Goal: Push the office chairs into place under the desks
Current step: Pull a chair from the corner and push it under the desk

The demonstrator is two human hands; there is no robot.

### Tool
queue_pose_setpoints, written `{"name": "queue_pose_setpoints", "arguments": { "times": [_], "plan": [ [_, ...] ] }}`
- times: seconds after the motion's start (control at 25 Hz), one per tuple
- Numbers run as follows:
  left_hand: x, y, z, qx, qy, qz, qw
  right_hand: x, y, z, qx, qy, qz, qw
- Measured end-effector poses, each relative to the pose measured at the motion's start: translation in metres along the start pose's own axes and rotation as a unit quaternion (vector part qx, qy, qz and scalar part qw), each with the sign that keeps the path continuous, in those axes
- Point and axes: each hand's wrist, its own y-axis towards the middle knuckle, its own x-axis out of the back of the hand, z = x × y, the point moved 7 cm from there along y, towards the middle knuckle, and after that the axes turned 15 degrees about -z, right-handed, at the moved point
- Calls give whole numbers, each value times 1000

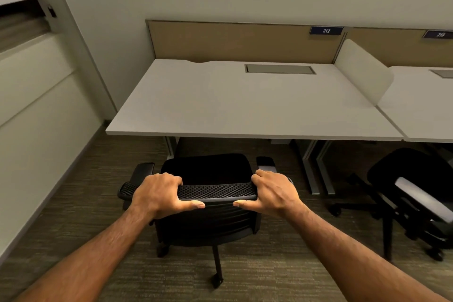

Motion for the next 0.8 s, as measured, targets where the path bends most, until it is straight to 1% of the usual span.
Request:
{"name": "queue_pose_setpoints", "arguments": {
  "times": [0.16, 0.36, 0.52, 0.64, 0.72, 0.8],
  "plan": [
    [-10, 31, -22, 1, 4, -12, 1000, 2, 8, -38, -18, 10, -8, 1000],
    [-27, 77, -52, 6, 3, -18, 1000, -5, 27, -73, -36, 1, 26, 999],
    [-40, 119, -80, 1, 5, -26, 1000, -5, 37, -119, -62, -2, 16, 998],
    [-50, 149, -92, 18, -18, -34, 999, -6, 50, -149, -62, -2, 5, 998],
    [-58, 169, -96, 31, -50, -21, 998, -7, 62, -167, -60, -2, 1, 998],
    [-66, 188, -98, 33, -81, 12, 996, -10, 74, -182, -51, -8, -11, 999]
  ]
}}
